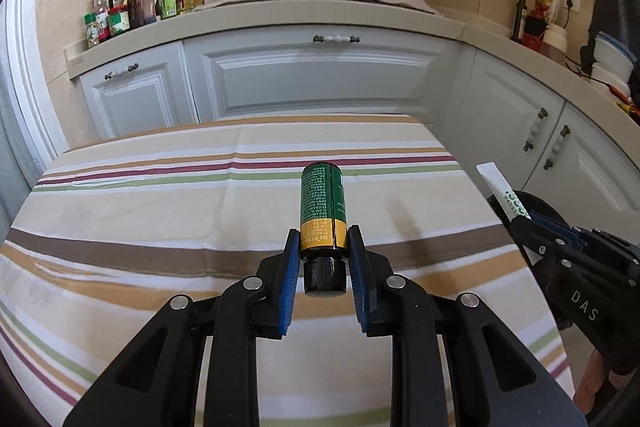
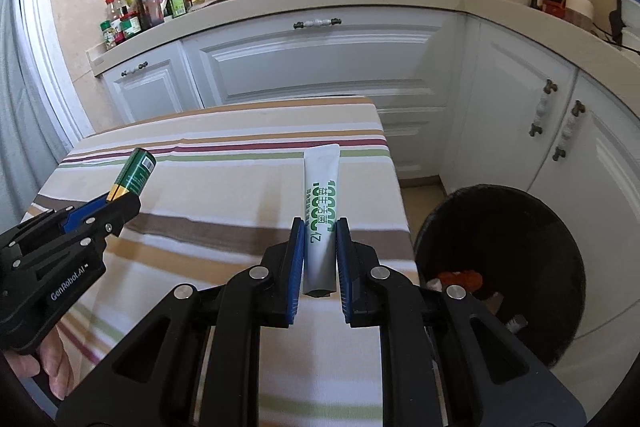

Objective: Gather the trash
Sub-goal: 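Carry the bottle and tube over the black bin and open both grippers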

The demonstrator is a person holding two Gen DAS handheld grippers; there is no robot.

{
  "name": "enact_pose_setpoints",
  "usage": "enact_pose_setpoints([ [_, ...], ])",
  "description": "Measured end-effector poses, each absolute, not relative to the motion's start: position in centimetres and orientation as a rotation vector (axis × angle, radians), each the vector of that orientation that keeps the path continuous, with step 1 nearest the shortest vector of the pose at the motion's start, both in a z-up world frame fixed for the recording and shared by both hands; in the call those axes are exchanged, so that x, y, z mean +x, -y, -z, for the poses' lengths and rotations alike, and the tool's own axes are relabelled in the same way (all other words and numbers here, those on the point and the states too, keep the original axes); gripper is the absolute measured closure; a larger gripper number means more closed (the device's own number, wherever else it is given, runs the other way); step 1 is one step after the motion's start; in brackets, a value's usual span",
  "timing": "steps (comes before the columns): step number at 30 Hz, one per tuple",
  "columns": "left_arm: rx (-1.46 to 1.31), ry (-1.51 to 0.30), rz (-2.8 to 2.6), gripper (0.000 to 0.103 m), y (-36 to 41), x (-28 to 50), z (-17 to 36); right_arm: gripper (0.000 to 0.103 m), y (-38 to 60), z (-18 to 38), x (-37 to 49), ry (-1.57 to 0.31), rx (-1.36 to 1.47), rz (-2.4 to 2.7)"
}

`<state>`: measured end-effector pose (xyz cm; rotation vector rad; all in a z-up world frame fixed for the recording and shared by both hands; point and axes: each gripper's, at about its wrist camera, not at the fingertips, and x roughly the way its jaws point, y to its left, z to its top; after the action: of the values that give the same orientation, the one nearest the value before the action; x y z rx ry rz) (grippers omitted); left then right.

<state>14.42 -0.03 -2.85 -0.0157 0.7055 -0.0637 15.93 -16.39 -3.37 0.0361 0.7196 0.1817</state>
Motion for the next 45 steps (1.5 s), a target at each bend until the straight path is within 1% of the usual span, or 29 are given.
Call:
enact_pose_setpoints([
  [12, 0.006, -0.646, 0.14, 0.078, 2.9, 10.3, 0.7, 0.087, 19.5, 1.4, 10.5, -0.664, 0.058, -0.118],
  [20, 0.024, -0.616, 0.228, 0.078, 6.5, 9.3, 0.0, 0.087, 23.1, 0.8, 8.5, -0.63, 0.077, -0.026],
  [34, 0.076, -0.593, 0.368, 0.078, 13.5, 10.6, 0.1, 0.087, 30.3, 1.4, 8.5, -0.624, 0.129, 0.132],
  [45, 0.119, -0.601, 0.444, 0.078, 18.8, 13.1, 1.1, 0.087, 33.7, 2.3, 10.8, -0.628, 0.144, 0.188],
])
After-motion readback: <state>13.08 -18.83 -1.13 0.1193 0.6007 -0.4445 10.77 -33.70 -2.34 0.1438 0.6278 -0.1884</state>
